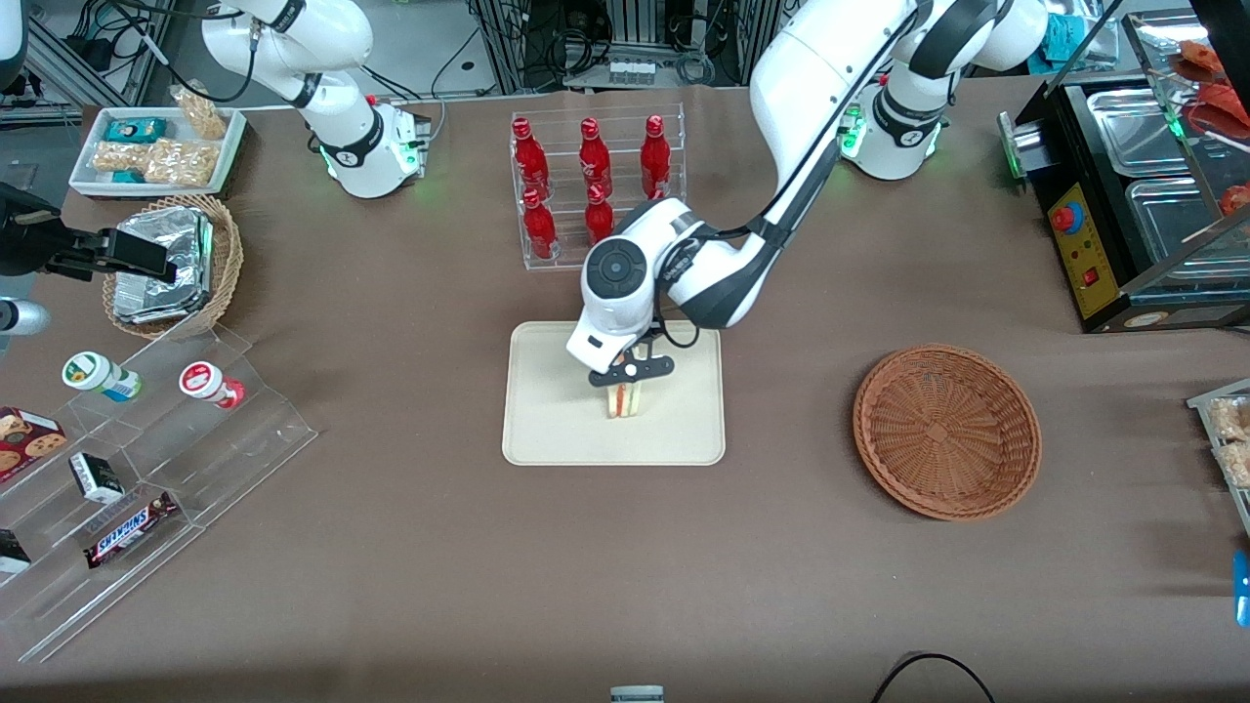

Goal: Place sandwich from basket to tray
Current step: 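Lower the sandwich onto the tray and open the left gripper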

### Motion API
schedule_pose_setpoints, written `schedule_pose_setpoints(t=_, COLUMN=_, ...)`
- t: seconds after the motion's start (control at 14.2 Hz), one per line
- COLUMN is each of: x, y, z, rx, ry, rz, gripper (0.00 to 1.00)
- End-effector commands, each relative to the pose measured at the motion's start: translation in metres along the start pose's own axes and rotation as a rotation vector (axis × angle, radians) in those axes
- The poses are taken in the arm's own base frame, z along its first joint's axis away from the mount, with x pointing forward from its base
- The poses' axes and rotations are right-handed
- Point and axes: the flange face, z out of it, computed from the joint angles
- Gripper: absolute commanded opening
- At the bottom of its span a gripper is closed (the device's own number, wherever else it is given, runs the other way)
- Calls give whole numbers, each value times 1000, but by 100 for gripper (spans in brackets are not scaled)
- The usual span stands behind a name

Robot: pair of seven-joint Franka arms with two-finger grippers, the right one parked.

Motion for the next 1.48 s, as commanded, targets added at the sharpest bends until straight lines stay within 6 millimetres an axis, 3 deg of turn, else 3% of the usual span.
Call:
schedule_pose_setpoints(t=0.0, x=0, y=8, z=1, rx=34, ry=46, rz=-28, gripper=28)
schedule_pose_setpoints(t=0.14, x=0, y=8, z=2, rx=38, ry=47, rz=-27, gripper=33)
schedule_pose_setpoints(t=0.21, x=-1, y=9, z=2, rx=39, ry=48, rz=-23, gripper=53)
schedule_pose_setpoints(t=0.28, x=0, y=8, z=4, rx=39, ry=48, rz=-23, gripper=89)
schedule_pose_setpoints(t=0.35, x=1, y=8, z=4, rx=39, ry=51, rz=-24, gripper=100)
schedule_pose_setpoints(t=0.49, x=7, y=5, z=-10, rx=27, ry=62, rz=-35, gripper=100)
schedule_pose_setpoints(t=0.7, x=22, y=-7, z=-51, rx=3, ry=81, rz=-70, gripper=100)
schedule_pose_setpoints(t=0.77, x=28, y=-13, z=-73, rx=-11, ry=86, rz=-87, gripper=100)
schedule_pose_setpoints(t=0.85, x=40, y=-25, z=-93, rx=-12, ry=81, rz=-113, gripper=100)
schedule_pose_setpoints(t=1.2, x=92, y=-137, z=-218, rx=11, ry=50, rz=-244, gripper=100)
schedule_pose_setpoints(t=1.27, x=99, y=-164, z=-237, rx=12, ry=7, rz=-225, gripper=100)
schedule_pose_setpoints(t=1.41, x=117, y=-240, z=-278, rx=37, ry=-64, rz=-144, gripper=100)
